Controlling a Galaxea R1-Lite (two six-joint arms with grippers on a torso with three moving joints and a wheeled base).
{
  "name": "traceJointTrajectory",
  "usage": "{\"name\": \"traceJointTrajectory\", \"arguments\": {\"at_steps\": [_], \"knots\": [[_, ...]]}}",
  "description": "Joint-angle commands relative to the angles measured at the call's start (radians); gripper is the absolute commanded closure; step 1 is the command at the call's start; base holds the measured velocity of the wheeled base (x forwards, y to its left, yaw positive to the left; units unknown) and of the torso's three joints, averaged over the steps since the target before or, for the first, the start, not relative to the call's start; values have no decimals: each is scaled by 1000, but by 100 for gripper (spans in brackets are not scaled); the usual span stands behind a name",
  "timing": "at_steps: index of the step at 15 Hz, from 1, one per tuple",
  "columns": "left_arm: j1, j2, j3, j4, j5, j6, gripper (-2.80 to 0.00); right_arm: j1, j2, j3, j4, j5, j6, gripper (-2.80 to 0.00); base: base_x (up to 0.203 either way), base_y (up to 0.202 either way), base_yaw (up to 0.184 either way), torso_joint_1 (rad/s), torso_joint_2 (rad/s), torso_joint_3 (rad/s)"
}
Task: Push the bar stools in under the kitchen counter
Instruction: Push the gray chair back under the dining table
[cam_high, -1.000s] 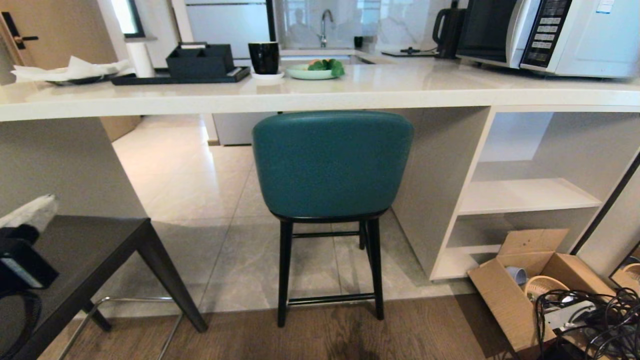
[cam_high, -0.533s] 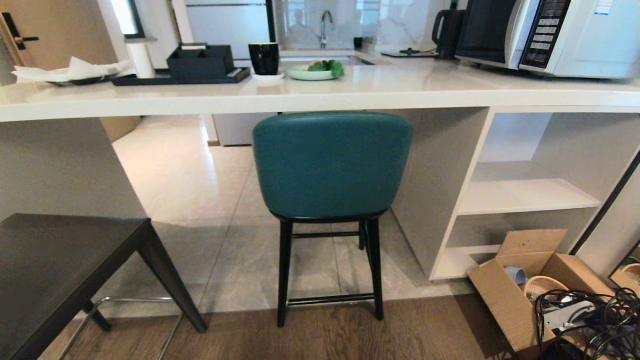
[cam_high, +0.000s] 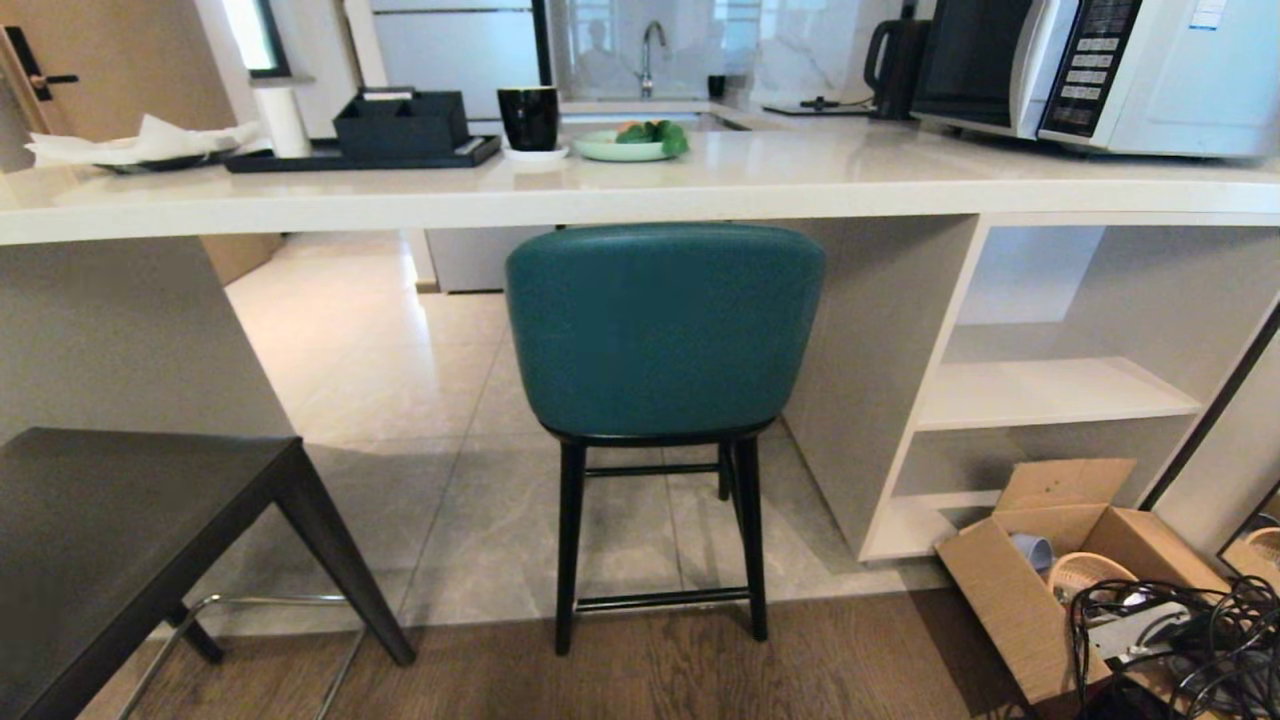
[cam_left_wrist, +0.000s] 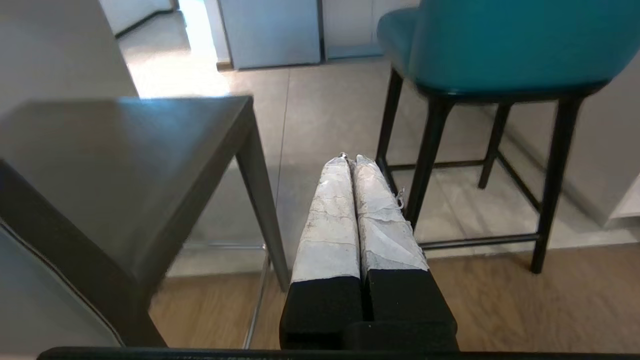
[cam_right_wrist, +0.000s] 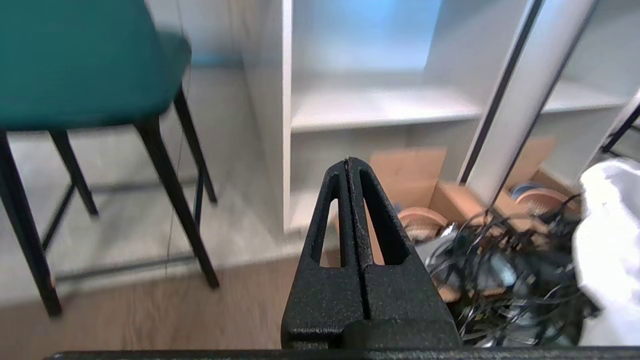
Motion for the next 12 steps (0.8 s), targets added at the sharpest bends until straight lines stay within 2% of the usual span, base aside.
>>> {"name": "traceJointTrajectory", "arguments": {"at_steps": [1, 2, 4, 5, 6, 8, 12], "knots": [[0, -9, 96, -56, 7, -1, 0, -3, -50, 154, -60, 0, -6, 0, 0, 0, 0, 0, 0, 0], [0, -9, 137, -129, 7, -4, 0, -3, -51, 242, -136, -1, -18, 0, 0, 0, 0, 0, 0, 0], [0, -9, 143, -140, -2, -5, 0, -4, -52, 365, -306, 48, -22, 0, 0, 0, 0, 0, 0, 0], [0, -9, 143, -140, -13, -2, 0, -4, -53, 376, -312, 142, -17, 0, 0, 0, 0, 0, 0, 0], [0, -9, 143, -140, -16, -2, 0, -4, -53, 381, -286, 186, -21, 0, 0, 0, 0, 0, 0, 0], [0, -9, 143, -138, -16, -3, 0, -3, -53, 380, -219, 191, -19, 0, 0, 0, 0, 0, 0, 0], [0, -9, 143, -123, -7, -19, 0, -4, -53, 382, -234, 187, 9, 0, 0, 0, 0, 0, 0, 0]]}}
